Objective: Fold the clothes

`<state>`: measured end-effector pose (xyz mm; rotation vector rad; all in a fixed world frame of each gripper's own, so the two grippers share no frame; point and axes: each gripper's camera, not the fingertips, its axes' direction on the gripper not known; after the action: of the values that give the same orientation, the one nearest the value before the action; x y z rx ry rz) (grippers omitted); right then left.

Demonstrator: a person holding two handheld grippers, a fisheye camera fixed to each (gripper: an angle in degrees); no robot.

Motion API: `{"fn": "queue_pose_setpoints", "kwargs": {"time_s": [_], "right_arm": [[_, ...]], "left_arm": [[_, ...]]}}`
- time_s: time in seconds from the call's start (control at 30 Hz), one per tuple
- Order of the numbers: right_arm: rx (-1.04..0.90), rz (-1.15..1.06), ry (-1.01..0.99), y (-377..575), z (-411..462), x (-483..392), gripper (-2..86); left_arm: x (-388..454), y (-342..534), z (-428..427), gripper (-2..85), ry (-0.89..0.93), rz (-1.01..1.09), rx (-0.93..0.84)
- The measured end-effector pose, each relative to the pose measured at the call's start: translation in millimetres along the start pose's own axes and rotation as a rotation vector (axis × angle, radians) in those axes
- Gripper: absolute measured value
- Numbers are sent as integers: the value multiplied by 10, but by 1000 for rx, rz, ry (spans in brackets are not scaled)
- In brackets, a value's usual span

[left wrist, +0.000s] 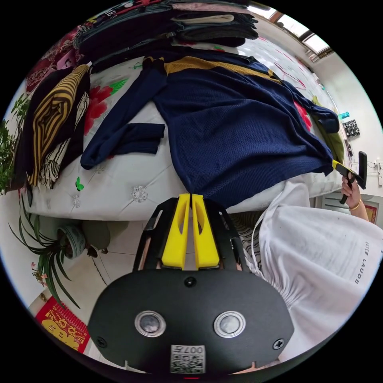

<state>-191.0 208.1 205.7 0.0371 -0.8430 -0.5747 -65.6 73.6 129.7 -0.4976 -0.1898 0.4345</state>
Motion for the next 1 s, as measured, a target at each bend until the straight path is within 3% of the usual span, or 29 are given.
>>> {"fn": "queue_pose_setpoints", "kwargs": {"time_s": [0.2, 0.47, 0.6, 0.87, 1.0], "right_arm": [[6, 60, -3, 299, -55, -246, 1], [-62, 241, 202, 752, 461, -427, 9], [26, 274, 298, 741, 379, -506, 35], [371, 283, 613, -195, -672, -283, 85], [338, 233, 746, -809, -842, -57, 87]], "left_arm": [[-195, 291, -163, -7, 30, 69, 18], [-547, 729, 314, -9, 94, 26, -56], [-645, 824, 356, -9, 114, -39, -41], [-725, 861, 23, -10, 56, -164, 45], [-682, 685, -181, -10, 56, -250, 110]]}}
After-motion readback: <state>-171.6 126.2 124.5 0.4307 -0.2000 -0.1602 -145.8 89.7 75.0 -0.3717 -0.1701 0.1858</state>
